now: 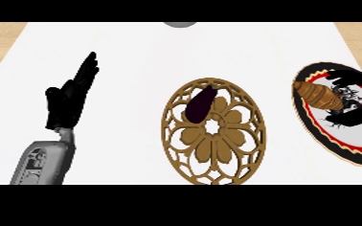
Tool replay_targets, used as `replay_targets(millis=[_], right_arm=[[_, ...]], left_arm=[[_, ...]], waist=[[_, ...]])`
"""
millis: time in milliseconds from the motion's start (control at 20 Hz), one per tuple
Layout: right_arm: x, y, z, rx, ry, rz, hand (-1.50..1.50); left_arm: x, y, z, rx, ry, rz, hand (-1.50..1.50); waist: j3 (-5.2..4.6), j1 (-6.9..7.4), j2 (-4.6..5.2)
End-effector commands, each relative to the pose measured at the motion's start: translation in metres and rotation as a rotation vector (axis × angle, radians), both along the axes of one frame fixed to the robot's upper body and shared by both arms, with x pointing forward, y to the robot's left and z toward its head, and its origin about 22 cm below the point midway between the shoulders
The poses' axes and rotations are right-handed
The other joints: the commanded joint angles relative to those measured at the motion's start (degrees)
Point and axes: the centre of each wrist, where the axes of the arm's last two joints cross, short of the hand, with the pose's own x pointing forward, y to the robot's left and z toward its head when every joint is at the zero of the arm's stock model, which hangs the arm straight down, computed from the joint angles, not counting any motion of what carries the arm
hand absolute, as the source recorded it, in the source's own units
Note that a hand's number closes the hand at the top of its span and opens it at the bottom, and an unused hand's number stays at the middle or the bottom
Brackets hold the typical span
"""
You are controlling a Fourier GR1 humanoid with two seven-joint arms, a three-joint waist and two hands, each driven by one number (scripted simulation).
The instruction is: Pick the croissant from the placemat and place it in the plate
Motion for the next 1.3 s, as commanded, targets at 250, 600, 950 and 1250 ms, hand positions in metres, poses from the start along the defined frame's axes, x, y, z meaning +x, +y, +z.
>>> replay_targets(millis=[250,600,950,1250], right_arm=[[0.007,-0.001,-0.004,0.361,-0.122,0.011,-1.5],[-0.026,-0.071,0.035,0.556,-0.261,-0.218,-1.5],[-0.1,-0.143,0.06,0.62,-0.33,-0.344,-1.5],[-0.135,-0.161,0.058,0.623,-0.291,-0.326,-1.5]], left_arm=[[0.007,-0.001,-0.007,-0.004,-0.009,0.009,0.0],[-0.002,0.002,-0.021,0.0,-0.006,0.012,0.0],[-0.003,0.001,0.006,0.0,-0.009,0.003,0.0],[0.002,0.001,0.004,-0.007,-0.019,-0.023,0.0]], waist=[[-0.01,-0.89,-0.05],[-0.01,-0.89,0.1],[0.17,0.08,0.24],[0.39,0.8,0.66]])
